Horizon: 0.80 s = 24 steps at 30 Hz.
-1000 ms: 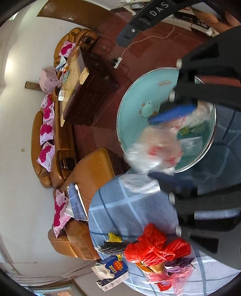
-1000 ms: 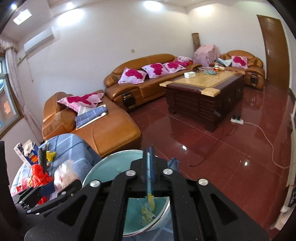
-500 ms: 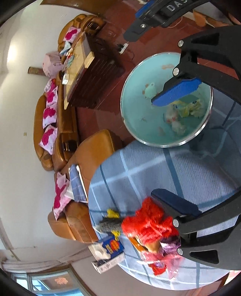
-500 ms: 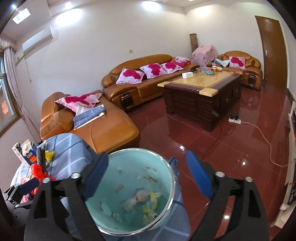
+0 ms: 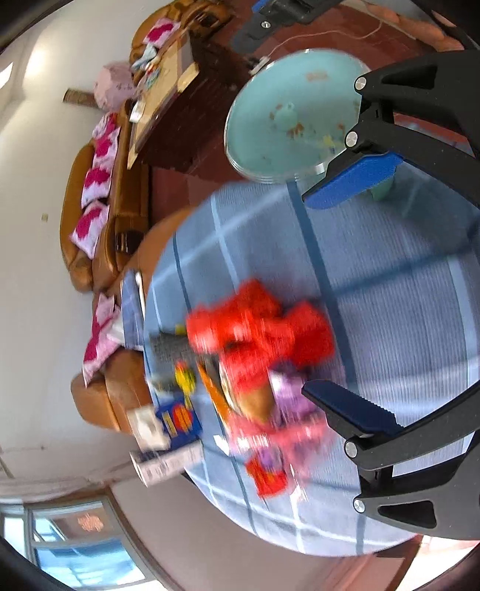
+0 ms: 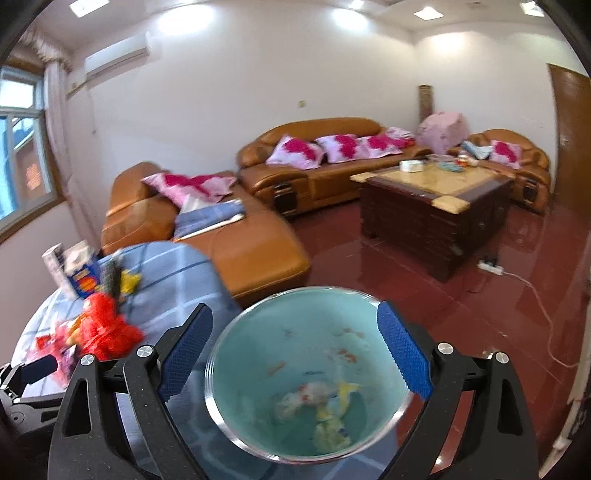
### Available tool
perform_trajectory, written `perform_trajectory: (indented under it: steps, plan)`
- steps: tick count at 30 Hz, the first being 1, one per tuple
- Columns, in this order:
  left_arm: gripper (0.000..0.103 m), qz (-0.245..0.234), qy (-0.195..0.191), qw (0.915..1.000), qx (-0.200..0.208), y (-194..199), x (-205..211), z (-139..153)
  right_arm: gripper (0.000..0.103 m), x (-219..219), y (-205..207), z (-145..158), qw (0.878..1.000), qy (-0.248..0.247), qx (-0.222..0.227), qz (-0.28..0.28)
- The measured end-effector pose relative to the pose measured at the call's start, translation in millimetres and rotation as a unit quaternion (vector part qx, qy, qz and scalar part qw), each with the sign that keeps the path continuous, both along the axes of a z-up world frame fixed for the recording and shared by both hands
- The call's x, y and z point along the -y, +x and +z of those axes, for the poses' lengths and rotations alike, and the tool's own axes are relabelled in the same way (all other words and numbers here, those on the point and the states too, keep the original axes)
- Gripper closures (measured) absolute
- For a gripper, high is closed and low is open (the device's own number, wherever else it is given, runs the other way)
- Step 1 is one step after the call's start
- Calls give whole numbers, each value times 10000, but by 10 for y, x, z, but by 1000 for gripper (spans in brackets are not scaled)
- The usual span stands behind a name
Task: Collect trash
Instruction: 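Grasp the pink translucent bag with the left gripper while the right gripper grasps the red mesh bag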
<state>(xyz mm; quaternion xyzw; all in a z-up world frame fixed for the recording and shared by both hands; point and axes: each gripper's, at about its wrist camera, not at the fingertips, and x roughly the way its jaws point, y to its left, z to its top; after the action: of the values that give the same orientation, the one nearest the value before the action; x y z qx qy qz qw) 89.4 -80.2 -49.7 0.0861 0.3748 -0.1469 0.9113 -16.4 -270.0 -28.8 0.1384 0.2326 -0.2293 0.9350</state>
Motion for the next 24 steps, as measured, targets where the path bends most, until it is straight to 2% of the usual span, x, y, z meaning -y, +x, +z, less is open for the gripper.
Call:
perform_trajectory:
  steps: [2,4,12,16,22,23,24]
  plan:
    - [11,163,-31,9999,-18,26,-172,-5,16,-119,92,-11,9998,29,-56,205]
    - [11,394,-85,9992,-2,65,-395,-2,21,-228,178,-12,9992,31,-126,390]
    - [11,1116,-241,9935,-8,184,-1084,-13,27,-721,603,-31,9936,1,-296,1089]
    - [11,1163,-408,9924,-41,268,-1214,-4,33,-908,820,-84,9887,103,-440,1428]
    - [12,1071,-519,9928,-160,457,-1095,-45,34,-1085,1063,-93,9821,111,-554,1795]
    - [13,1046,-524,9930,-156,491,-1073,-55,33,-1111,1118,-86,9807,98,-564,1870]
    - [20,1026,-501,9933,-183,537,-1056,-78,33,-1142,1153,-88,9794,92,-569,1933]
